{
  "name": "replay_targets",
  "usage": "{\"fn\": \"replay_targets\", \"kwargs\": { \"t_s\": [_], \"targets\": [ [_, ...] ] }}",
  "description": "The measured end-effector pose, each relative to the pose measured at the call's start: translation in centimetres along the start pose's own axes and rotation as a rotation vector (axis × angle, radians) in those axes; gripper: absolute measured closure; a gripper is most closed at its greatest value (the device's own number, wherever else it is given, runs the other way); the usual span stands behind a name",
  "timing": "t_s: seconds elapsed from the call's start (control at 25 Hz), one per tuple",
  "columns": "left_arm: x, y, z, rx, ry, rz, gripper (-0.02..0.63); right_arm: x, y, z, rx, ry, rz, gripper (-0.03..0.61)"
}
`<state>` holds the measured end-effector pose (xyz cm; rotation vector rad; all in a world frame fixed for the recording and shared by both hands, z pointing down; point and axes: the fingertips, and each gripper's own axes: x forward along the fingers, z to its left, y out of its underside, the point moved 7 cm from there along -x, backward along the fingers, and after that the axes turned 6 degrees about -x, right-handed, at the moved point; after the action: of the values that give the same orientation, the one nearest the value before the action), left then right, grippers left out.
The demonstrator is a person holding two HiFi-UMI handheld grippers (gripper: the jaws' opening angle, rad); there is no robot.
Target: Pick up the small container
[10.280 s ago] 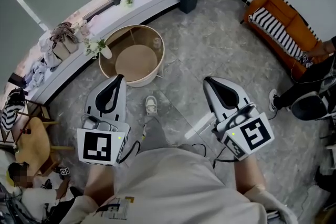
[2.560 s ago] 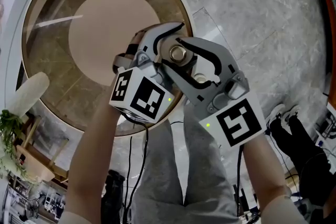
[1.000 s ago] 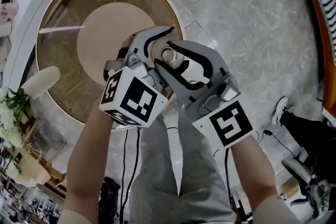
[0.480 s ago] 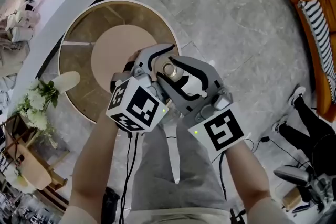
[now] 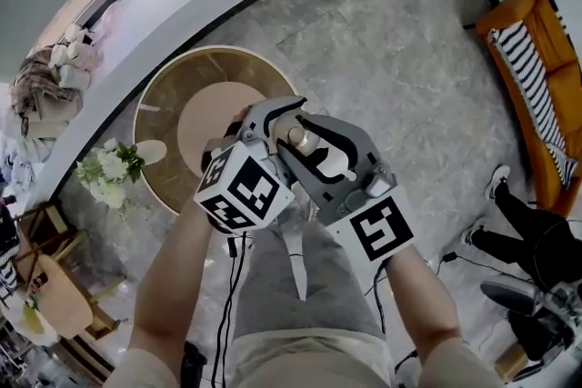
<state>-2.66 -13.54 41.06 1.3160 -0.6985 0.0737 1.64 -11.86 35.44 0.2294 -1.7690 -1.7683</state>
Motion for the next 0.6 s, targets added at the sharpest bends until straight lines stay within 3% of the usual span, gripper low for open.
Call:
{"fn": "replay_targets", "kwargs": {
  "t_s": [0.6],
  "targets": [
    [-11.0, -12.6, -4.4, 0.021, -0.039, -0.056, 0.278, -6.2, -15.7, 2.9, -0.071, -0.028, -0.061, 0.442]
  ]
}}
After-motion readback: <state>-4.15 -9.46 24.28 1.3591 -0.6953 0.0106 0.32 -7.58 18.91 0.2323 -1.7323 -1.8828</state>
